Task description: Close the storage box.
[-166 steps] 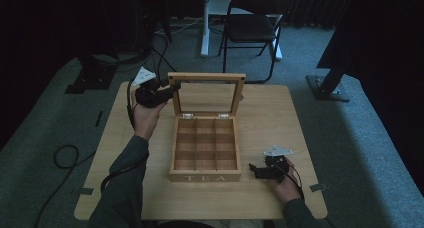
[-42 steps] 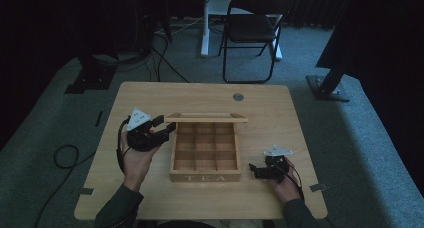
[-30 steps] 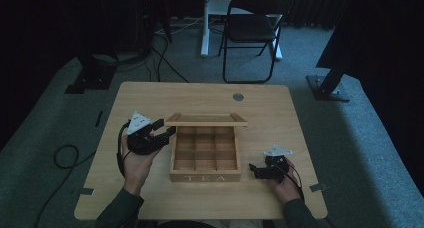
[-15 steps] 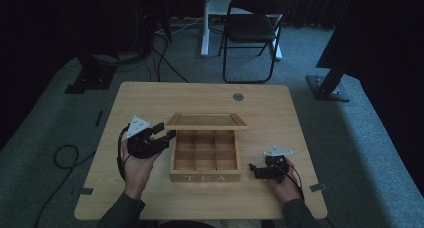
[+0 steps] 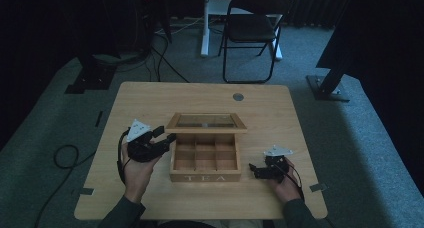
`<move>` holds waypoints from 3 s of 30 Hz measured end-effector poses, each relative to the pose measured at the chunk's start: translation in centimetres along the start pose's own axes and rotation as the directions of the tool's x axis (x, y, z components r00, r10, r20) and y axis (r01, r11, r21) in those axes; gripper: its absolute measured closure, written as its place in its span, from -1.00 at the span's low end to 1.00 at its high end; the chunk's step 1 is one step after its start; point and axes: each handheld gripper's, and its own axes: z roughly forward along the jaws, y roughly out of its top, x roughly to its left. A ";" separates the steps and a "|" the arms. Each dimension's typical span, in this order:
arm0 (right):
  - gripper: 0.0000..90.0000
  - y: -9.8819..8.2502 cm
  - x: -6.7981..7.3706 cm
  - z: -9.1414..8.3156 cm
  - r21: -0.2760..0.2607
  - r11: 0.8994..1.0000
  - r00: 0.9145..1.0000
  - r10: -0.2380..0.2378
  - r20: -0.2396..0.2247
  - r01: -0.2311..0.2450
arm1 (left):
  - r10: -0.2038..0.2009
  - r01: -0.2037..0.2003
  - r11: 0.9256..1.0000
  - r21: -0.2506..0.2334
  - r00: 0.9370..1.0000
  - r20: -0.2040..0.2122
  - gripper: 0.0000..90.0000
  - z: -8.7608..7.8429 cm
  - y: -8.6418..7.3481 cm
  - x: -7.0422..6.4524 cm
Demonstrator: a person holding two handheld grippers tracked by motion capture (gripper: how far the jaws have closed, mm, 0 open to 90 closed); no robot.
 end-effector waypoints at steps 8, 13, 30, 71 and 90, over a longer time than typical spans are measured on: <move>-0.70 0.0 0.0 0.0 0.000 1.000 1.000 -0.001 0.000 0.001 | 0.000 0.000 1.000 0.006 1.000 0.001 0.03 -0.1 -0.5 -0.2; -0.69 0.0 0.0 0.0 -0.001 1.000 1.000 -0.002 0.001 0.002 | 0.002 -0.002 1.000 0.009 1.000 -0.003 0.02 -0.2 -0.8 -0.3; -0.69 0.0 0.0 0.0 0.001 1.000 1.000 0.001 0.001 -0.001 | -0.003 0.003 1.000 0.030 1.000 0.002 -0.01 -0.4 -2.3 -0.4; -0.69 0.0 0.0 0.0 0.000 1.000 1.000 0.002 0.002 -0.002 | 0.016 -0.016 0.998 0.065 1.000 0.004 -0.06 -0.4 -5.9 -0.7; -0.69 0.0 0.0 0.0 0.001 1.000 1.000 0.001 0.002 -0.001 | 0.010 -0.011 0.993 0.119 1.000 0.004 -0.08 0.0 -7.7 -0.8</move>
